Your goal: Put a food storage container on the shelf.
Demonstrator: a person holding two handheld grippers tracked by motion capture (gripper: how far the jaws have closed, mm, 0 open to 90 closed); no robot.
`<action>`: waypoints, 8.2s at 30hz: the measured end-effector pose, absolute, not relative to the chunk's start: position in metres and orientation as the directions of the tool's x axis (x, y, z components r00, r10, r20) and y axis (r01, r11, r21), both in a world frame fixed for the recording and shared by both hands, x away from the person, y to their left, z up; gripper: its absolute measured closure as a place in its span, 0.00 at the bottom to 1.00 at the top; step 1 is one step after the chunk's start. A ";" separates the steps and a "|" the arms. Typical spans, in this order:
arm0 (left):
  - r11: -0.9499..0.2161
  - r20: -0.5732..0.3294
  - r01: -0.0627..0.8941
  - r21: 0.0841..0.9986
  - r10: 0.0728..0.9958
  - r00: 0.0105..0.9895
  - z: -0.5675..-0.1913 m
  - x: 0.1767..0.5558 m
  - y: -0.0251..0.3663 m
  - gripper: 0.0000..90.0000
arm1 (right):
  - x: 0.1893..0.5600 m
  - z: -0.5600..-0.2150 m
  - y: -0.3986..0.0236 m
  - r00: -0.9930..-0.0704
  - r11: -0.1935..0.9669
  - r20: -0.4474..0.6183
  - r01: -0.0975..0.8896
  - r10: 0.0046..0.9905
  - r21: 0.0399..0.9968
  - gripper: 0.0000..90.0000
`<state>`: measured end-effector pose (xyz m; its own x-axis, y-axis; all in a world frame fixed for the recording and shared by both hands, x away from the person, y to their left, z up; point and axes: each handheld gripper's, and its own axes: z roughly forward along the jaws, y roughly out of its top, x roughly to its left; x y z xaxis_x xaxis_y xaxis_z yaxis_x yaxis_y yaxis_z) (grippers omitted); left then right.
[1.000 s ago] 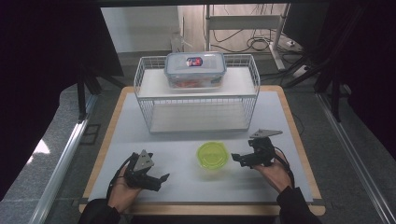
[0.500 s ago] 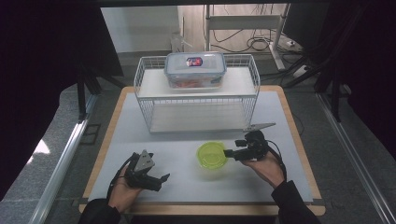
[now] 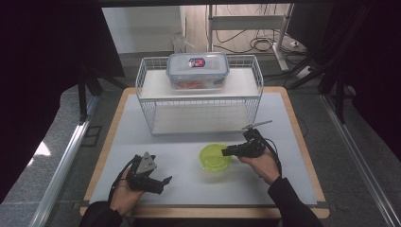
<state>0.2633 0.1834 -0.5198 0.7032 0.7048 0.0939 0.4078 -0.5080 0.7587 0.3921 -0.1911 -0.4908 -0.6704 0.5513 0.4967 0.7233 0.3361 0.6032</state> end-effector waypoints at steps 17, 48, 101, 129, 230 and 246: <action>-0.510 0.098 0.403 0.760 0.702 0.705 -0.520 0.263 0.183 0.05 | 0.396 -0.491 -0.189 -0.634 0.323 0.557 0.764 0.537 0.558 0.90; -0.494 0.090 0.405 0.769 0.711 0.697 -0.519 0.263 0.185 0.04 | 0.398 -0.439 -0.205 -0.642 0.179 0.604 0.741 0.473 0.647 0.92; -0.495 0.088 0.402 0.770 0.707 0.702 -0.518 0.263 0.185 0.04 | 0.441 -0.283 -0.194 -0.706 -0.024 0.572 0.621 0.417 0.783 0.93; -0.476 0.073 0.390 0.788 0.702 0.709 -0.516 0.262 0.188 0.04 | 0.532 -0.259 -0.132 -0.519 -0.212 0.712 0.718 0.473 0.663 0.92; -0.428 0.019 0.402 0.809 0.704 0.710 -0.514 0.262 0.189 0.02 | 0.392 -0.403 -0.173 -0.770 0.305 0.109 0.373 0.628 0.876 0.00; -0.401 -0.006 0.405 0.822 0.705 0.710 -0.514 0.262 0.190 0.02 | 0.353 -0.438 -0.200 -0.738 0.317 0.092 0.395 0.669 0.862 0.00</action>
<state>0.2616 0.1899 -0.5139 0.7096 0.7046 -0.0056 0.4046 -0.4010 0.8219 0.3534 -0.1997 -0.4384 -0.7376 0.6690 0.0917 0.3947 0.3169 0.8624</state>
